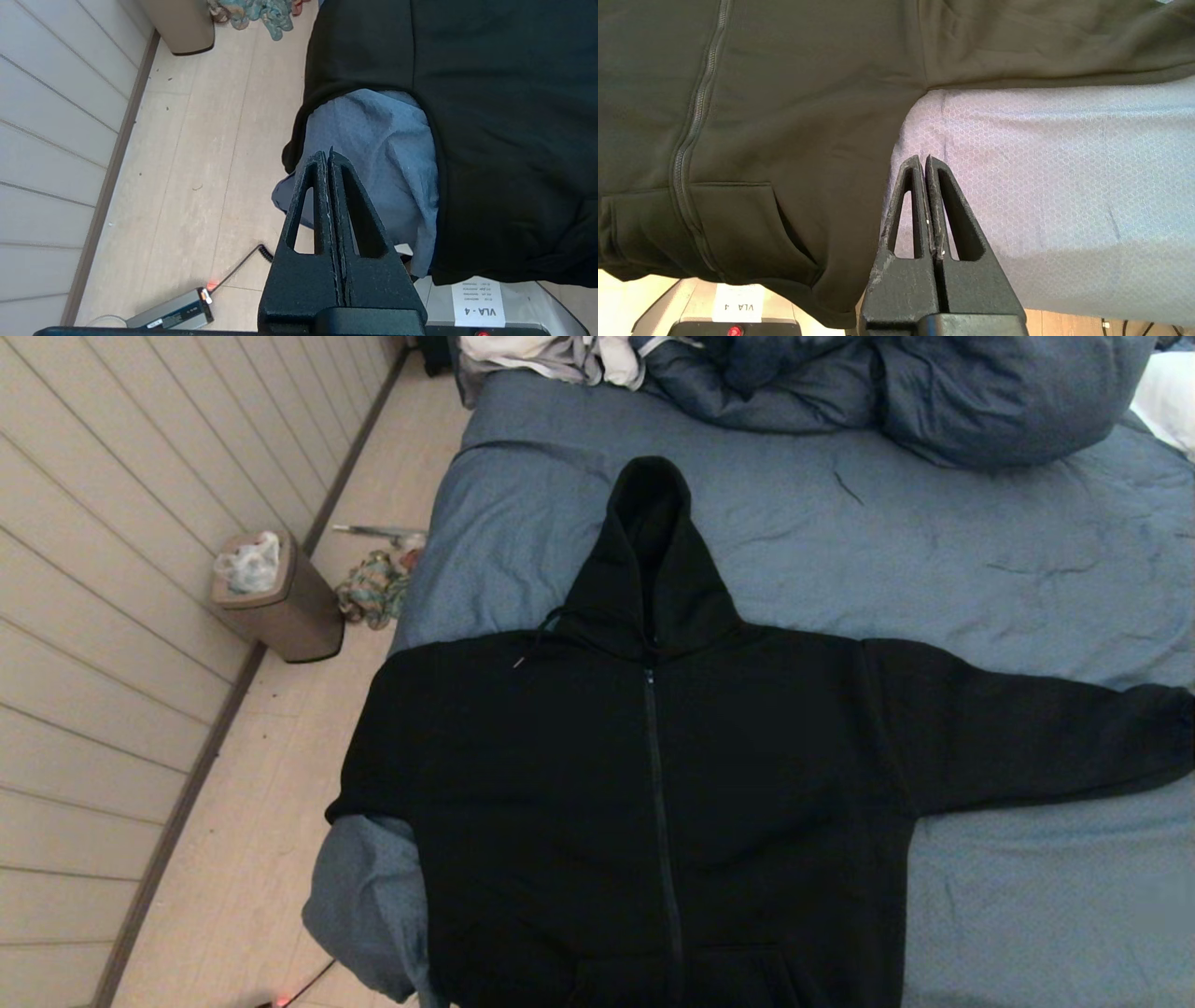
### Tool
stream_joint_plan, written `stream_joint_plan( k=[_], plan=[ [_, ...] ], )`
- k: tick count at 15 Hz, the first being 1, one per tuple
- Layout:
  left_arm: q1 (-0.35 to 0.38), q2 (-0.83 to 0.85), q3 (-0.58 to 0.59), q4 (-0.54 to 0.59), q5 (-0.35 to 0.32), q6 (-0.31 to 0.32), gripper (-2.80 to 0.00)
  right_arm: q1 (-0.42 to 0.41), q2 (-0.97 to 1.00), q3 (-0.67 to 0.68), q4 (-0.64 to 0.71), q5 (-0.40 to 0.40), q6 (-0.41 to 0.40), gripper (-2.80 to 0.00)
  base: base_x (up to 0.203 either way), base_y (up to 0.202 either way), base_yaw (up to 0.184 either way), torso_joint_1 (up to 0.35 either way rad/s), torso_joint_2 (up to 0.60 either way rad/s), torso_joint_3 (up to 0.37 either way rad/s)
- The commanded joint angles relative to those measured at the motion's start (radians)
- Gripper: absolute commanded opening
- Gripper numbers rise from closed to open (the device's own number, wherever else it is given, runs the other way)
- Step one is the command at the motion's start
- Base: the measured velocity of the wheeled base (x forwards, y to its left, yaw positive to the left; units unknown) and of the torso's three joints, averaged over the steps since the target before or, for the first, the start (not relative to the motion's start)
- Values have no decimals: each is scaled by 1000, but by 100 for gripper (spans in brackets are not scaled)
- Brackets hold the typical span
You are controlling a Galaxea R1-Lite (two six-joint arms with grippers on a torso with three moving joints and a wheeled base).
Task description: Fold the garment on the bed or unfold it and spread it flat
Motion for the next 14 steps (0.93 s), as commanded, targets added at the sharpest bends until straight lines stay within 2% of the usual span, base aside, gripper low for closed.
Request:
stream_joint_plan(
  k=[1, 2, 3, 4, 7, 14],
  plan=[
    [0, 3, 0, 3, 0, 0, -280, -1, 5, -2, 5, -2, -2, -280, 0, 0, 0, 0, 0, 0],
    [0, 3, 0, 5, 0, 1, -280, -1, 5, 2, 1, 0, -30, -280, 0, 0, 0, 0, 0, 0],
    [0, 3, 0, 5, 0, 1, -280, 0, 5, 4, -2, 13, -98, -280, 0, 0, 0, 0, 0, 0],
    [0, 3, 0, 5, 0, 1, -280, 0, 5, 5, -5, 22, -106, -280, 0, 0, 0, 0, 0, 0],
    [0, 3, 0, 3, 0, 0, -280, 0, 5, 11, -24, 14, -50, -280, 0, 0, 0, 0, 0, 0],
    [-3, 3, 0, 3, 0, 1, -280, 0, 4, 11, -24, 14, -31, -280, 0, 0, 0, 0, 0, 0]
  ],
)
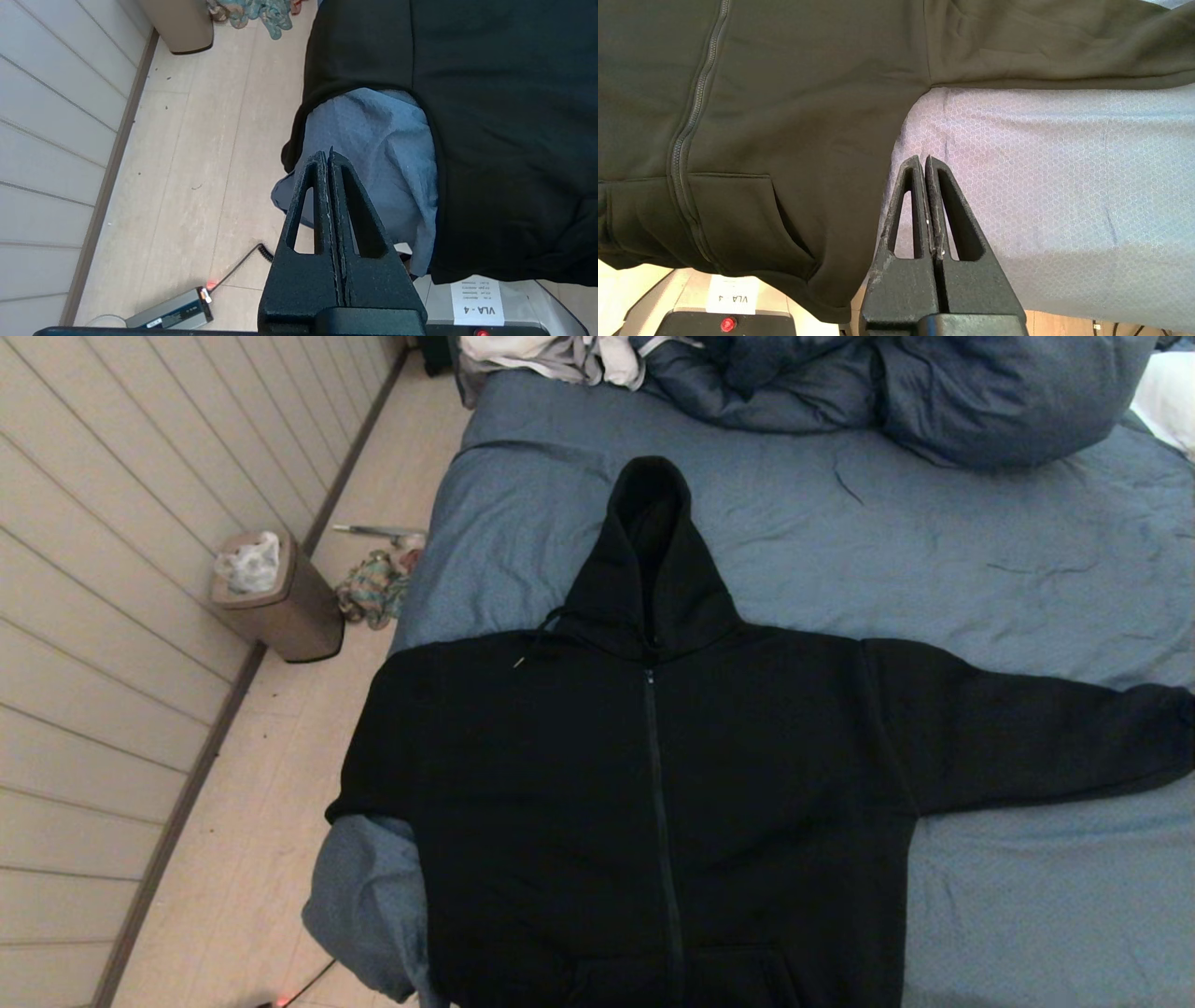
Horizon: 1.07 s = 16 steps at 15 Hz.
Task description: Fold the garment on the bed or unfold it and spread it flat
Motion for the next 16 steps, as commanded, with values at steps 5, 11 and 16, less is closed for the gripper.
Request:
stream_joint_plan(
  k=[5, 11, 16],
  plan=[
    [-1, -1, 0, -4, 2, -26, -280, -1, -1, -1, -1, 2, -2, -280, 0, 0, 0, 0, 0, 0],
    [0, -1, 0, -4, 2, -26, -280, -1, -1, 0, -1, 3, 1, -280, 0, 0, 0, 0, 0, 0],
    [0, -1, 0, -4, 2, -24, -280, -1, -1, 1, -1, 5, 3, -280, 0, 0, 0, 0, 0, 0]
  ],
)
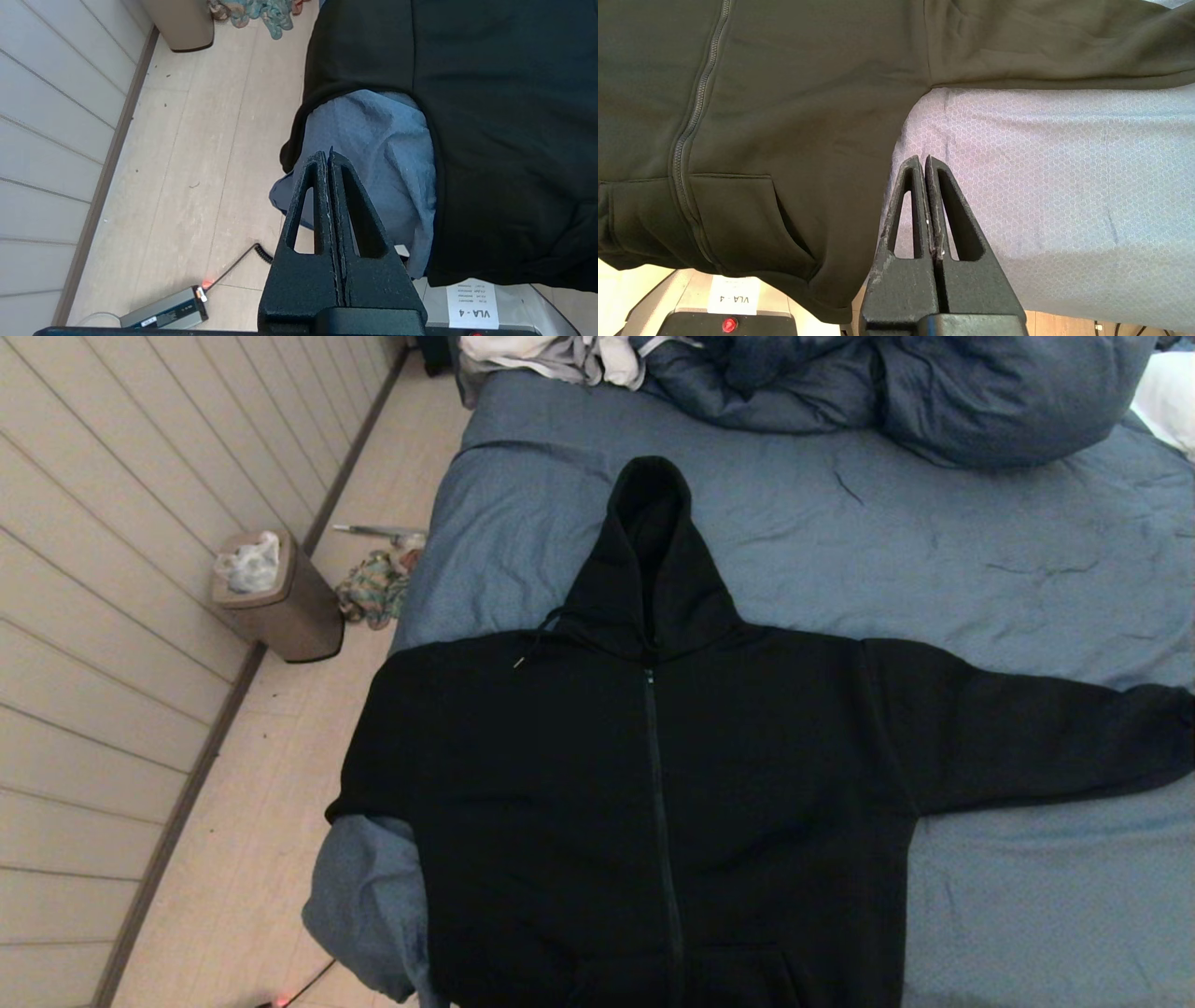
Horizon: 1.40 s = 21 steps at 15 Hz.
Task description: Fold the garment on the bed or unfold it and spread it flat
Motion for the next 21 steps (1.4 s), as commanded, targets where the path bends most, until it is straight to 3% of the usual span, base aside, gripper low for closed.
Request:
stream_joint_plan(
  k=[1, 11, 14, 16, 18, 21],
  plan=[
    [0, 0, 0, 0, 0, -2, -280, 0, -1, 0, 1, 0, 0, -280, 0, 0, 0, 0, 0, 0],
    [1, -1, -14, 5, 1, 5, -280, 1, 1, -23, 37, 2, -11, -280, 0, 0, 0, 0, 0, 0],
    [1, 65, -203, 53, -9, -18, -280, 0, 27, -241, 167, 46, -8, -280, 0, 0, 0, 0, 0, 0],
    [1, 234, -350, 90, -39, -40, -280, -1, 120, -422, 264, 87, 4, -280, 0, 0, 0, 0, 0, 0],
    [1, 437, -499, 110, -105, -112, -280, 1, 340, -532, 282, 93, 70, -280, 0, 0, 0, 0, 0, 0],
    [0, 750, -676, 133, -263, -270, -280, -28, 786, -727, 269, 63, 205, -280, 0, 0, 0, 0, 0, 0]
  ],
)
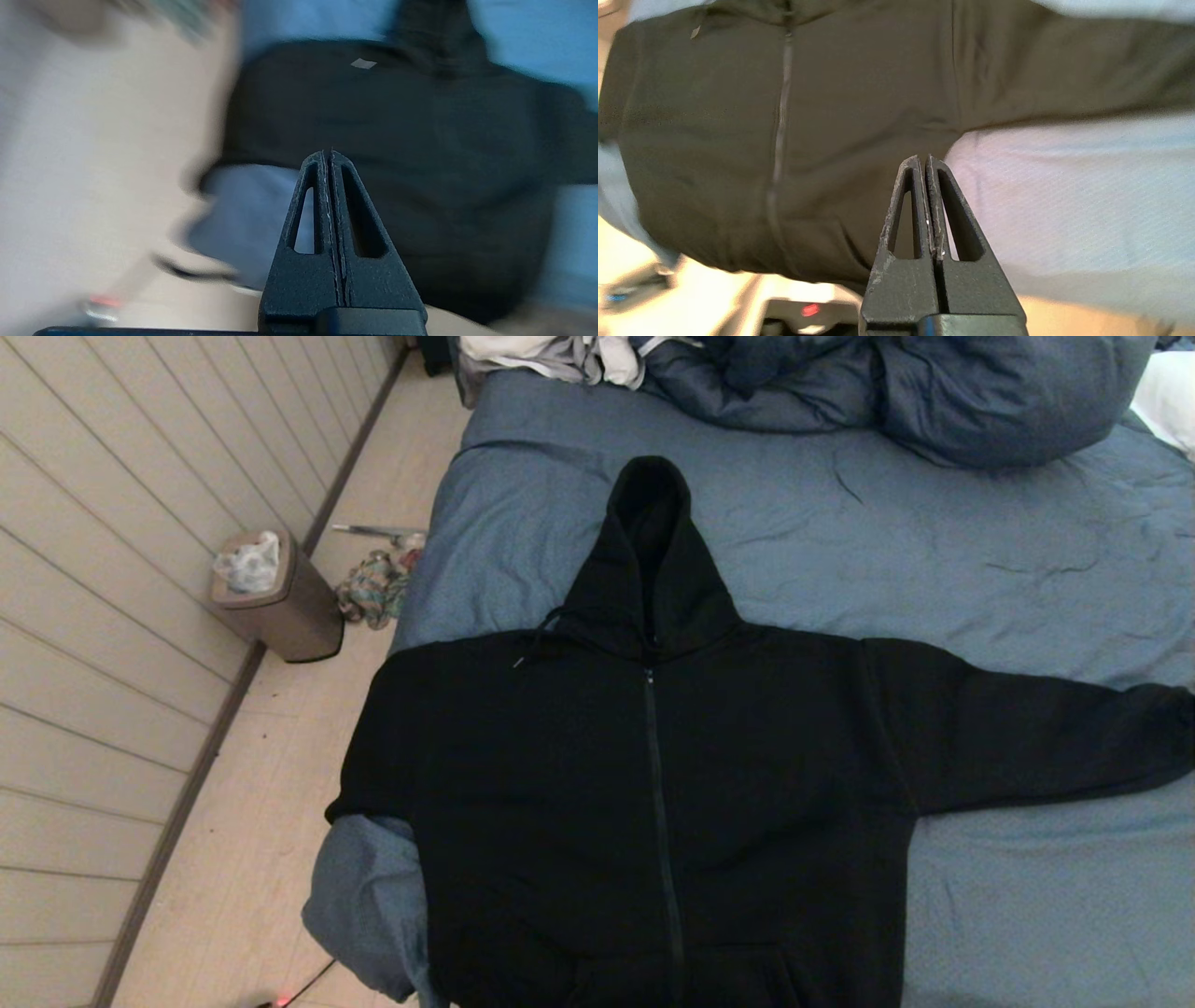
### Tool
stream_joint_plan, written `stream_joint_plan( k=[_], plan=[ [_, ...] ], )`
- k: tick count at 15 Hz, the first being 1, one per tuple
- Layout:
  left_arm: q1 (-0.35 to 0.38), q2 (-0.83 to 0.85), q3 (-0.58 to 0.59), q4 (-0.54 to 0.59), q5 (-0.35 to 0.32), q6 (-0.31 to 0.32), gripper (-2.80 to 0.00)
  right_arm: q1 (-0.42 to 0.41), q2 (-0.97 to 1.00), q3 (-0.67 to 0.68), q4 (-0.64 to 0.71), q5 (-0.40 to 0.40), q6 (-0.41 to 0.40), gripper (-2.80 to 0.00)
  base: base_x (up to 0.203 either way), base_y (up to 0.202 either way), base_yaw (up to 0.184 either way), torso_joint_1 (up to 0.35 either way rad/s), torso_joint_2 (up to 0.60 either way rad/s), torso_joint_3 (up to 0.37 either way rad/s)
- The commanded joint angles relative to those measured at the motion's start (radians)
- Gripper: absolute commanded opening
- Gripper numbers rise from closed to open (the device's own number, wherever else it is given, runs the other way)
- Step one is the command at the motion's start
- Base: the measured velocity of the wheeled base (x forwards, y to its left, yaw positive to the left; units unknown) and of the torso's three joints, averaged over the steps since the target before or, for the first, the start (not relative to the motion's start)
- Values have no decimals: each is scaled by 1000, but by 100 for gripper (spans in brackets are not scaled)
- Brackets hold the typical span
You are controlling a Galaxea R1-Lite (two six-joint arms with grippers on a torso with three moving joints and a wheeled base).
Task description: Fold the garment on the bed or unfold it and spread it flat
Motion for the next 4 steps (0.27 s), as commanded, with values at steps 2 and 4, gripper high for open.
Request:
stream_joint_plan(
  k=[2, 4],
  plan=[
    [-8, 372, -154, 31, -108, -98, -280, -85, 557, -224, -9, -4, 97, -280, 0, 0, 0, 0, 0, 0],
    [-49, 528, -240, 56, -168, -148, -280, -213, 811, -374, -11, 30, 130, -280, 0, 0, 0, 0, 0, 0]
  ],
)
